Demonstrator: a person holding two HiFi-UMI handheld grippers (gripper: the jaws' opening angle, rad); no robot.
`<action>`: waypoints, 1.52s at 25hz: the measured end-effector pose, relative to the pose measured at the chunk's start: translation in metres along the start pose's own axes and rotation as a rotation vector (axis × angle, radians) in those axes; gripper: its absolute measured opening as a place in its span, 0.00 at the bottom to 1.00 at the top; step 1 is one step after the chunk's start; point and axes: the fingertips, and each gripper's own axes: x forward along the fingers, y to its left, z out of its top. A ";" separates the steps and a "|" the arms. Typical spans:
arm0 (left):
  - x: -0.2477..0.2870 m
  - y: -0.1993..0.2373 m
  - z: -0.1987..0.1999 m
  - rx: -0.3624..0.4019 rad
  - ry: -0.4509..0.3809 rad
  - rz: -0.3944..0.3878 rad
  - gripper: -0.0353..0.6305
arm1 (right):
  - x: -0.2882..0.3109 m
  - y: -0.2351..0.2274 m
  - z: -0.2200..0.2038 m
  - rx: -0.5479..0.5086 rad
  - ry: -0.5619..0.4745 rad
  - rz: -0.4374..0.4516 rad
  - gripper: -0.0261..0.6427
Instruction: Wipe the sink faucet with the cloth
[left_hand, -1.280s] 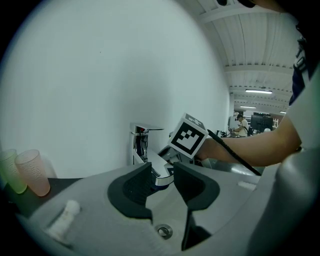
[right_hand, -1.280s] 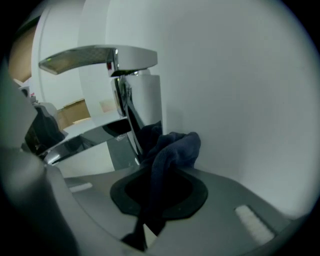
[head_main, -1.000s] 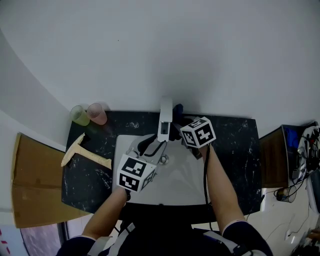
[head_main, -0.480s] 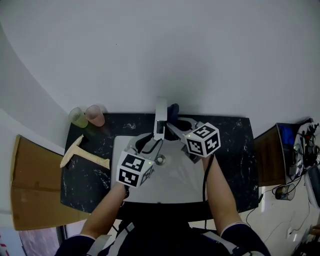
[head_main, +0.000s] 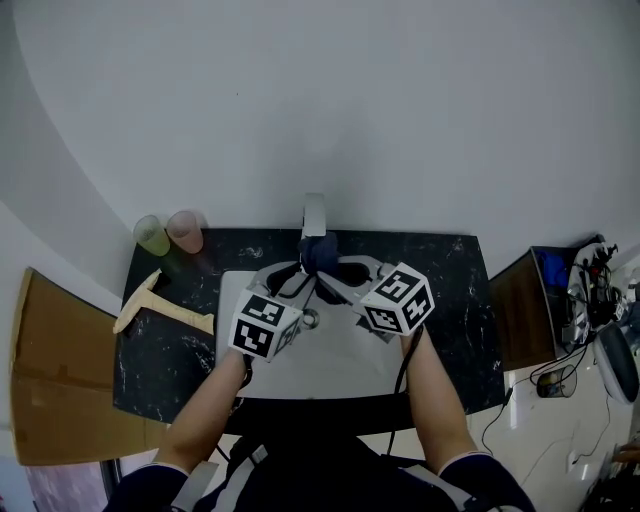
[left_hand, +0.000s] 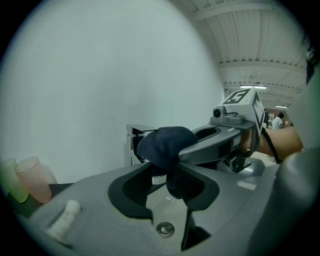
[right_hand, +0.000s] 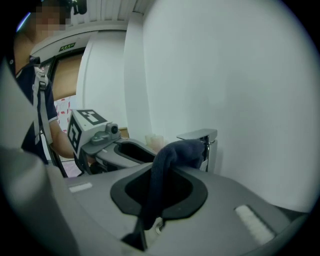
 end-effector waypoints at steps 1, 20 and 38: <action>-0.002 -0.002 0.000 -0.004 -0.005 -0.008 0.25 | -0.003 0.005 0.001 -0.024 0.007 0.006 0.10; -0.024 0.008 -0.010 -0.038 -0.024 0.000 0.26 | 0.031 -0.013 0.010 0.062 0.040 0.023 0.11; -0.004 0.008 -0.006 -0.023 -0.004 -0.010 0.26 | 0.035 -0.080 0.022 0.144 -0.049 -0.085 0.11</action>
